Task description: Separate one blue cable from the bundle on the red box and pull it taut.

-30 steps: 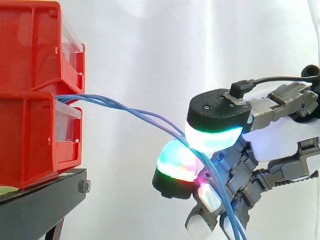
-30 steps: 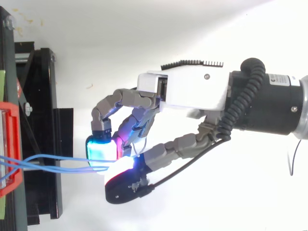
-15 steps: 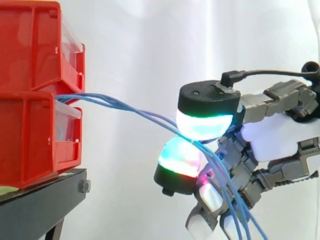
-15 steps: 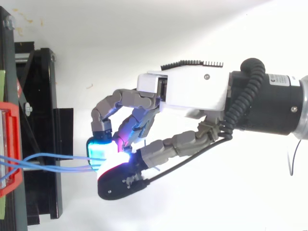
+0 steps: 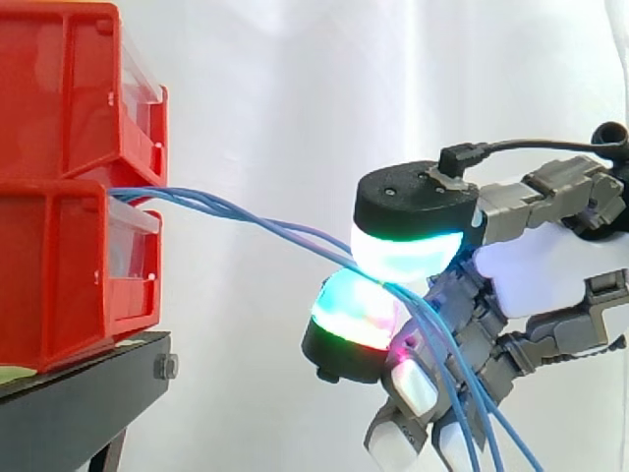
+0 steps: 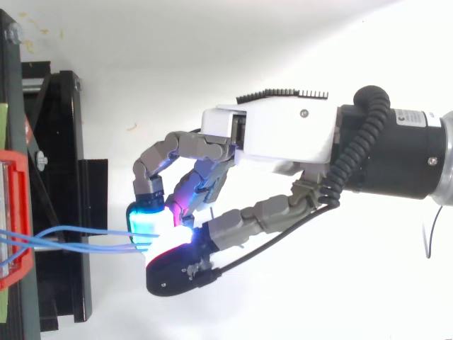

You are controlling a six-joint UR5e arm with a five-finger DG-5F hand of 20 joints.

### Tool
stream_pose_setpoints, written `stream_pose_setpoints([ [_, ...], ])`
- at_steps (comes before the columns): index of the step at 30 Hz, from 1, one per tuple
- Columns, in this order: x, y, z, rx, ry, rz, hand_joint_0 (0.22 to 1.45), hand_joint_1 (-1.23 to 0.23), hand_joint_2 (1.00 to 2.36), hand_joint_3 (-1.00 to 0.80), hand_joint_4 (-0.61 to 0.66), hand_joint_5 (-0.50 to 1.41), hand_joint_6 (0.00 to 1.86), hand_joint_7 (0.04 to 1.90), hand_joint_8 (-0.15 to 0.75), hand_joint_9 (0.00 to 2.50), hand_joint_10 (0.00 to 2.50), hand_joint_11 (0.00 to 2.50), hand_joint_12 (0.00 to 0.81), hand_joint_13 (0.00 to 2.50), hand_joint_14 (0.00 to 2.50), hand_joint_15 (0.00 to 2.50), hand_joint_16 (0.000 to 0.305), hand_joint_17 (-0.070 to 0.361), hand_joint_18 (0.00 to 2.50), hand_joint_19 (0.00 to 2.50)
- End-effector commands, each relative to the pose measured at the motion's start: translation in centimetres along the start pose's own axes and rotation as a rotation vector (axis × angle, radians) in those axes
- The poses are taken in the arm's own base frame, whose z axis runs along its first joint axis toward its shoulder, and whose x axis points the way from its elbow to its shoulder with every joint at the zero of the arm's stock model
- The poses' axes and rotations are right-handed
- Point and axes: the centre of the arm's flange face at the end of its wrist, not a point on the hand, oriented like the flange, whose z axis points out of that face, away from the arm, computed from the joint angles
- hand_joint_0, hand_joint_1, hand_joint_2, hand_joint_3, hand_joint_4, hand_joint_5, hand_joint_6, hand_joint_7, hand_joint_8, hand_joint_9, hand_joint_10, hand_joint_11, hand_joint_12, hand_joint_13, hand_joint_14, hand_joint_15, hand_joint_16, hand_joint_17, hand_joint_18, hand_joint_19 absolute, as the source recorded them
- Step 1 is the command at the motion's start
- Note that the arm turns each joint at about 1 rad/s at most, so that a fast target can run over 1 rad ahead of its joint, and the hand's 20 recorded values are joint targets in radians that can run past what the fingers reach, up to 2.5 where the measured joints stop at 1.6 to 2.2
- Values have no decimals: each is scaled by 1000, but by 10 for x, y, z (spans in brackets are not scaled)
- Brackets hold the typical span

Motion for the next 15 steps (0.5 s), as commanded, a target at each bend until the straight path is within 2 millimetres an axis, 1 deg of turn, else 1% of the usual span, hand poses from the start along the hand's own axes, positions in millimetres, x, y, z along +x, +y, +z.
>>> stream_pose_setpoints([
  [1, 0, 1, 0, -1, 0, 0, 736, -933, 1021, -200, -5, -201, 916, 1160, 319, 899, 13, 582, 384, 768, 11, 327, 46, 103, 824, 364],
  [6, 0, 0, 0, 1, 0, 3, 796, -940, 1011, -361, -27, -201, 919, 1075, 311, 913, 14, 605, 376, 767, 11, 331, 44, 100, 816, 366],
  [7, 0, 1, 0, -1, 0, 5, 810, -924, 1005, -433, -11, -201, 918, 1023, 310, 914, 16, 604, 376, 768, 11, 330, 44, 99, 816, 378],
  [8, 0, 1, 0, -1, 0, 6, 813, -923, 1004, -450, -3, -200, 918, 1015, 311, 914, 16, 601, 376, 768, 11, 333, 44, 99, 817, 378],
  [12, 0, 0, 0, 1, 0, 11, 786, -934, 1000, -500, 71, -197, 910, 993, 310, 913, 17, 600, 376, 774, 11, 334, 44, 99, 837, 354],
  [15, -1, 0, 0, -1, -2, 11, 736, -922, 1000, -500, 95, -191, 905, 1054, 312, 925, 14, 611, 375, 782, 11, 336, 44, 98, 842, 367],
])
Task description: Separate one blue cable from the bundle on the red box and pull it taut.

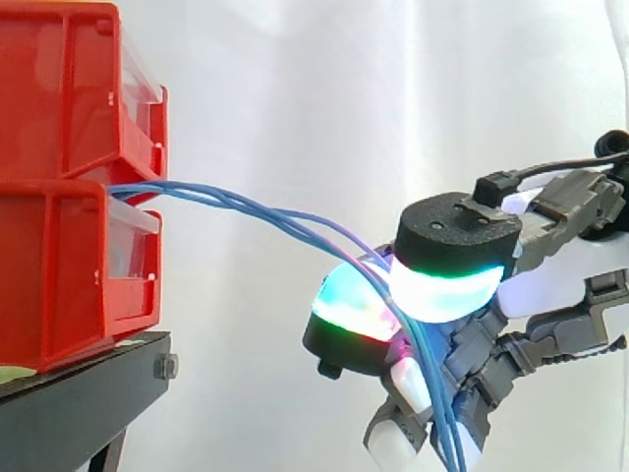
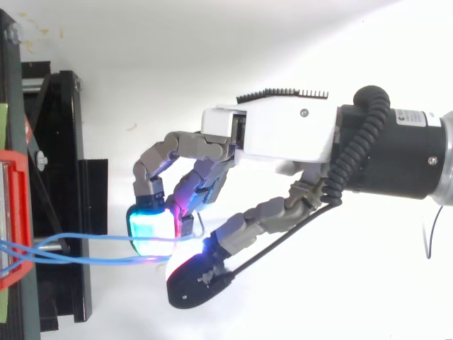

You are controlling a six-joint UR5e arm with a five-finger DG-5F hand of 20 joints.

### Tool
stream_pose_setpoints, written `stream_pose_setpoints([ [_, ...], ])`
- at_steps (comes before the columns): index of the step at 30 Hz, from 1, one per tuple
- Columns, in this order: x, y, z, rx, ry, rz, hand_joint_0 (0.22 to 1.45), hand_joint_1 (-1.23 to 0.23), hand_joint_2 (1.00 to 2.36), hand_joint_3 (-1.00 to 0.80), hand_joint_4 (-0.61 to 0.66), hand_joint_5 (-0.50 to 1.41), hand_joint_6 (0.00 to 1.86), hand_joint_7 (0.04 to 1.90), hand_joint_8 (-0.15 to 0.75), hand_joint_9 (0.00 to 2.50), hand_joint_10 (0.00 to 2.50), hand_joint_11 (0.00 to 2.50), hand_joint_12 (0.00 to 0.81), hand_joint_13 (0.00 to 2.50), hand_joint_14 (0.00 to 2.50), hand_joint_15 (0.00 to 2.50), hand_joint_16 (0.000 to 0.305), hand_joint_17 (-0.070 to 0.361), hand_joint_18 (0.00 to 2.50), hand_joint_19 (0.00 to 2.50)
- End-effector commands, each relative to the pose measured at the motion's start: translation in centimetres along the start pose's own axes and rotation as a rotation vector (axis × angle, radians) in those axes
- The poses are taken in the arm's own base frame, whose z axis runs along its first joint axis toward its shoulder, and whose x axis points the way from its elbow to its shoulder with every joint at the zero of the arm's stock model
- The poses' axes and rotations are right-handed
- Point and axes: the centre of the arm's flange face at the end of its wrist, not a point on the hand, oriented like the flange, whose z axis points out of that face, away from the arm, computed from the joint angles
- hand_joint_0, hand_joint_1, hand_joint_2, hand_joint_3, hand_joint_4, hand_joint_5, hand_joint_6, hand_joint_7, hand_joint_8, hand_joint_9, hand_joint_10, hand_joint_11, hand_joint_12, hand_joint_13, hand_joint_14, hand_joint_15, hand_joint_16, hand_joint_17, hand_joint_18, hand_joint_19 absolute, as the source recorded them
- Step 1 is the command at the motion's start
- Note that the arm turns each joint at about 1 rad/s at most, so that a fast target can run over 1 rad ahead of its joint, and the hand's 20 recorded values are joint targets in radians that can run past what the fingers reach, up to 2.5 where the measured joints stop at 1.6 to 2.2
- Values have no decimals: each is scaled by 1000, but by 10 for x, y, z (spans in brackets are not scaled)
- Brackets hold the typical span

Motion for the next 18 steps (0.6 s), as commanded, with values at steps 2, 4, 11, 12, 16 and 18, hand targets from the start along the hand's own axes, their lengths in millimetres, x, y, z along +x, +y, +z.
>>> stream_pose_setpoints([
  [2, 0, 0, 0, 0, 2, 1, 672, -883, 1000, -500, 110, -187, 905, 1050, 324, 937, 17, 621, 377, 786, 12, 341, 44, 99, 843, 385],
  [4, -1, 0, 0, 0, 2, 1, 617, -832, 1000, -500, 120, -182, 902, 1044, 328, 950, 16, 625, 380, 790, 11, 348, 44, 100, 841, 402],
  [11, -2, -1, 0, 1, 0, 8, 511, -676, 1000, -500, 144, -167, 888, 1066, 364, 999, 13, 610, 416, 820, 11, 368, 50, 112, 871, 433],
  [12, -2, -1, 0, 1, -1, 8, 510, -633, 1000, -500, 145, -165, 885, 1071, 360, 1000, 13, 618, 423, 824, 11, 371, 50, 113, 870, 445],
  [16, -2, -1, 0, 1, 0, 8, 578, -664, 1009, -374, 130, -164, 880, 1115, 350, 993, 16, 613, 407, 810, 12, 372, 47, 106, 839, 458],
  [18, -2, -1, 0, 1, -1, 8, 579, -692, 1012, -304, 124, -164, 880, 1148, 350, 993, 16, 621, 404, 813, 12, 372, 47, 106, 840, 460],
])
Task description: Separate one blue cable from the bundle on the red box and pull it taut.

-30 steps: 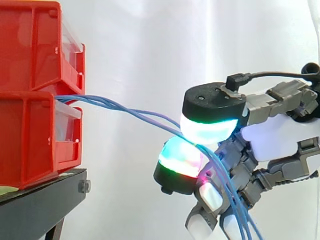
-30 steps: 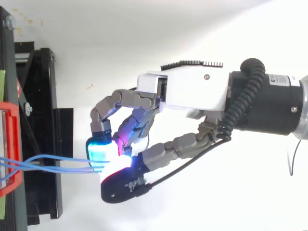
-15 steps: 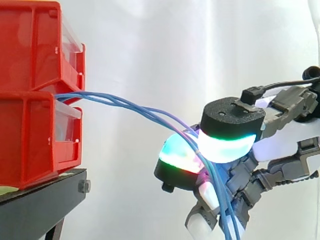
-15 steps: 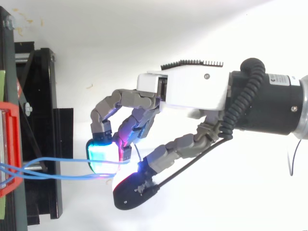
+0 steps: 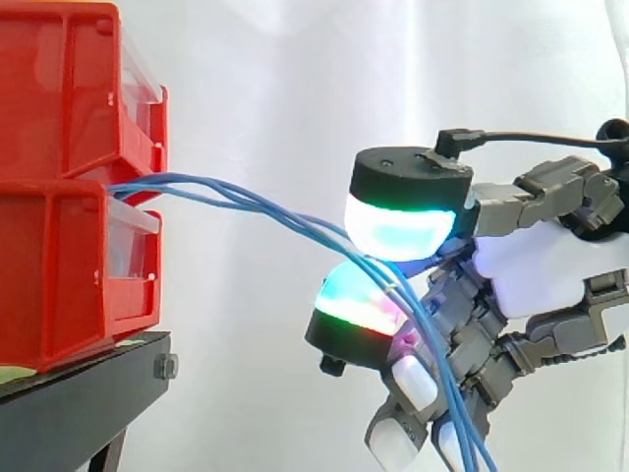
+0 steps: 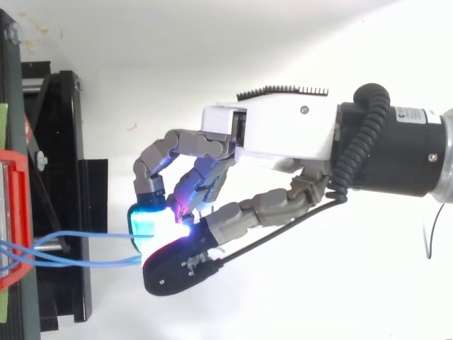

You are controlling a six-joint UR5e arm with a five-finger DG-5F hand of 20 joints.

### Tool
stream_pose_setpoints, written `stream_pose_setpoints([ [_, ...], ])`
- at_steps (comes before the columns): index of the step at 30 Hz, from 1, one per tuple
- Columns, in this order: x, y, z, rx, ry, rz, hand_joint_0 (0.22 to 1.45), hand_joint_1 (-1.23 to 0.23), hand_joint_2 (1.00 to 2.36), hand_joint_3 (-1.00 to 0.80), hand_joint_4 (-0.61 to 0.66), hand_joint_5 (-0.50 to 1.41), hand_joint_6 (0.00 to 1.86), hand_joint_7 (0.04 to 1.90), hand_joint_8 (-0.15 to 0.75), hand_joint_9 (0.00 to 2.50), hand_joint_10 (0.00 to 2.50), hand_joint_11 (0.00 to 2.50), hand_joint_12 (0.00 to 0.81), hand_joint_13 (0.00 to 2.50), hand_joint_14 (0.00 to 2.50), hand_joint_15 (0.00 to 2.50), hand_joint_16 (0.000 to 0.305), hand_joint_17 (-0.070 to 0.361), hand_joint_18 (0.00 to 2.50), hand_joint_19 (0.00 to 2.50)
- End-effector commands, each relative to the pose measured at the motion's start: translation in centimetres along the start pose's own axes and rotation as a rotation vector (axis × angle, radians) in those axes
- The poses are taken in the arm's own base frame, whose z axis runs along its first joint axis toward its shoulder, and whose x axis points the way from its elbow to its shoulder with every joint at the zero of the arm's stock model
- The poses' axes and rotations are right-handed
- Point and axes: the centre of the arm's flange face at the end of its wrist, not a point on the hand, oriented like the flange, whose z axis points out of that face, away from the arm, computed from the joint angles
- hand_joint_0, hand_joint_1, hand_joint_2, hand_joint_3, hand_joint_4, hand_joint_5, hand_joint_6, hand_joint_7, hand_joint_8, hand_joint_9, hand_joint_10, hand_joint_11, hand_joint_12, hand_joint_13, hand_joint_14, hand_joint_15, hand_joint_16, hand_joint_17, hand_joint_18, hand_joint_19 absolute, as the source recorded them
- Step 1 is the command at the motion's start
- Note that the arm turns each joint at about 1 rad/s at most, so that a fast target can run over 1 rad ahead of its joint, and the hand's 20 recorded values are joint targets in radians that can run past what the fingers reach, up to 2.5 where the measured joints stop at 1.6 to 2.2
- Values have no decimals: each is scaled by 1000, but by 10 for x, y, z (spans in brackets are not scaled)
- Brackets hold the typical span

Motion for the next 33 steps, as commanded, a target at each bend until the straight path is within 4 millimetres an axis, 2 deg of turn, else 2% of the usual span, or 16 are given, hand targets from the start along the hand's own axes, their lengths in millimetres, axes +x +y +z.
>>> stream_pose_setpoints([
  [1, 0, 0, 0, 0, 0, 0, 582, -716, 1013, -281, 121, -164, 881, 1147, 350, 993, 14, 618, 404, 813, 12, 378, 47, 106, 840, 458],
  [4, 0, 0, 0, 0, 0, 2, 618, -804, 1016, -249, 74, -174, 897, 1104, 342, 959, 16, 616, 399, 804, 13, 368, 46, 104, 845, 435],
  [8, 0, 0, 0, 0, 0, 2, 697, -937, 1012, -349, 65, -189, 909, 1088, 331, 929, 14, 630, 387, 793, 12, 363, 46, 103, 853, 405],
  [10, 0, 0, 0, 0, 0, 2, 730, -944, 1003, -456, 80, -189, 909, 1056, 324, 924, 16, 627, 385, 801, 12, 359, 45, 102, 861, 391],
  [15, -4, 0, 0, -1, -4, 3, 707, -934, 1000, -500, 101, -184, 905, 1061, 321, 936, 14, 636, 380, 817, 12, 362, 44, 100, 870, 391],
  [16, -3, -1, 0, 1, -4, 3, 671, -922, 1000, -500, 108, -179, 904, 1055, 322, 947, 14, 644, 382, 818, 14, 366, 44, 100, 871, 398],
  [19, -3, -1, 0, 1, -4, 3, 525, -767, 1000, -500, 141, -159, 889, 1081, 356, 1001, 13, 629, 407, 842, 13, 383, 48, 107, 888, 427],
  [20, -3, -1, 0, 1, -4, 3, 519, -751, 1000, -500, 140, -157, 888, 1079, 355, 1003, 16, 621, 409, 845, 13, 382, 48, 108, 892, 440],
  [21, -5, -1, 0, 1, -6, 3, 485, -645, 1000, -500, 143, -151, 882, 1086, 371, 1023, 15, 619, 424, 858, 12, 387, 51, 115, 913, 436],
  [24, -5, -1, 0, 1, -6, 3, 472, -494, 1000, -500, 149, -145, 868, 1085, 382, 1042, 14, 610, 437, 867, 11, 396, 53, 120, 918, 448],
  [33, -6, 1, -1, 0, -9, 4, 514, -432, 1000, -500, 131, -145, 851, 1097, 371, 1041, 14, 607, 422, 854, 12, 406, 51, 116, 873, 491],
])
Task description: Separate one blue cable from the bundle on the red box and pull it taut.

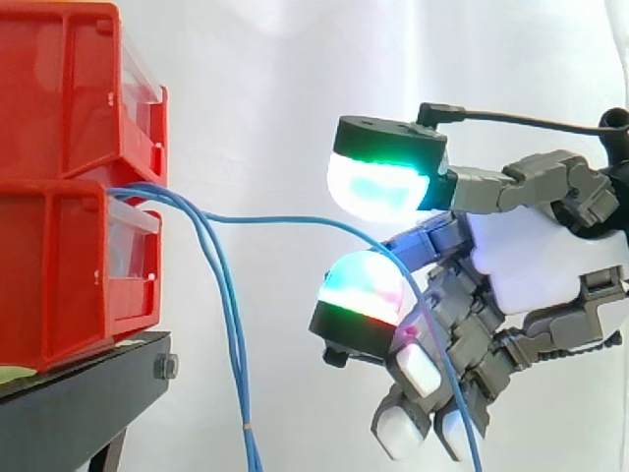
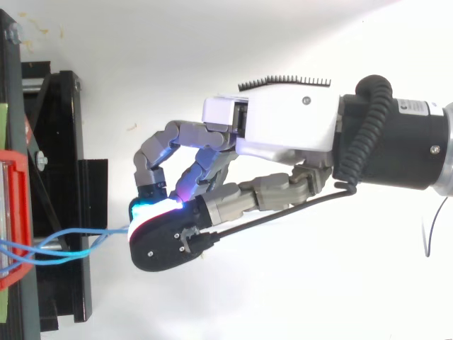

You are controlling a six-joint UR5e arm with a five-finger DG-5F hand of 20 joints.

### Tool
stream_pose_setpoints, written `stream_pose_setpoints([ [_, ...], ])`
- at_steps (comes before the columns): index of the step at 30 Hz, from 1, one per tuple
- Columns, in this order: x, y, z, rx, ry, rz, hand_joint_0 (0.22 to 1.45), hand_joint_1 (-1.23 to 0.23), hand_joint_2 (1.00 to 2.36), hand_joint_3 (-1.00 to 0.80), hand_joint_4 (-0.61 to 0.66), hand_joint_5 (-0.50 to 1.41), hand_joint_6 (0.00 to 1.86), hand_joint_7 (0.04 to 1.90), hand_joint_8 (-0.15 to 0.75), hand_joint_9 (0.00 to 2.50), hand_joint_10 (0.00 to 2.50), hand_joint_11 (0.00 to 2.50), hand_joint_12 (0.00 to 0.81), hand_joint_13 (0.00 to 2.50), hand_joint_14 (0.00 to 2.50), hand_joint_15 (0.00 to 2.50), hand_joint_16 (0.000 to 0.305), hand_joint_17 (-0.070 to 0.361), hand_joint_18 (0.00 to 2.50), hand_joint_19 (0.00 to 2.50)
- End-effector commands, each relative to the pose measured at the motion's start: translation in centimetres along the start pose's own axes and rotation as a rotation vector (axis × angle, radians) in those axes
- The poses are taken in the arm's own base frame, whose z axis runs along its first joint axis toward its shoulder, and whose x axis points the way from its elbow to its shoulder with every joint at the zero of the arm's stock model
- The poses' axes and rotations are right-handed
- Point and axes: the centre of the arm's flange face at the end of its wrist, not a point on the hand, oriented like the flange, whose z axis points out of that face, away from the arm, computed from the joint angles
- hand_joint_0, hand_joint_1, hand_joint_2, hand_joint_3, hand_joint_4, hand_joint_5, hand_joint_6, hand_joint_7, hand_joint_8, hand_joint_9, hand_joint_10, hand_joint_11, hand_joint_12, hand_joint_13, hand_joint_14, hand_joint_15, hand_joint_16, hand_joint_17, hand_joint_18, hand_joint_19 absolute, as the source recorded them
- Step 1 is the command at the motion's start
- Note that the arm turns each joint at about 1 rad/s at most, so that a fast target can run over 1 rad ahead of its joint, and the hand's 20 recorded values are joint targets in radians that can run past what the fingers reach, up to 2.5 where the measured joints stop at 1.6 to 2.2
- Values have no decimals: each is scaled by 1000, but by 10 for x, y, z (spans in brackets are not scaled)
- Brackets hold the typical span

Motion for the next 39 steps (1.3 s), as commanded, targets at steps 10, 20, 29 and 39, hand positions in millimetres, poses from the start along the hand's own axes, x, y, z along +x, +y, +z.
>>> stream_pose_setpoints([
  [10, 1, 1, 0, -1, 0, -1, 563, -618, 1010, -243, 148, -145, 853, 1080, 397, 1058, 14, 604, 453, 884, 11, 397, 57, 129, 927, 455],
  [20, 0, 0, 0, -1, -3, -1, 567, -659, 1010, -236, 167, -151, 861, 1070, 388, 1044, 14, 610, 448, 877, 13, 393, 57, 128, 925, 451],
  [29, 2, 1, 0, -2, -2, -2, 537, -580, 1007, -390, 144, -150, 855, 1109, 363, 1026, 14, 611, 414, 845, 12, 411, 50, 113, 860, 491],
  [39, 4, 1, 0, -3, 0, -2, 506, -587, 1002, -468, 157, -147, 855, 1087, 376, 1033, 15, 613, 427, 853, 12, 407, 52, 117, 872, 480],
])
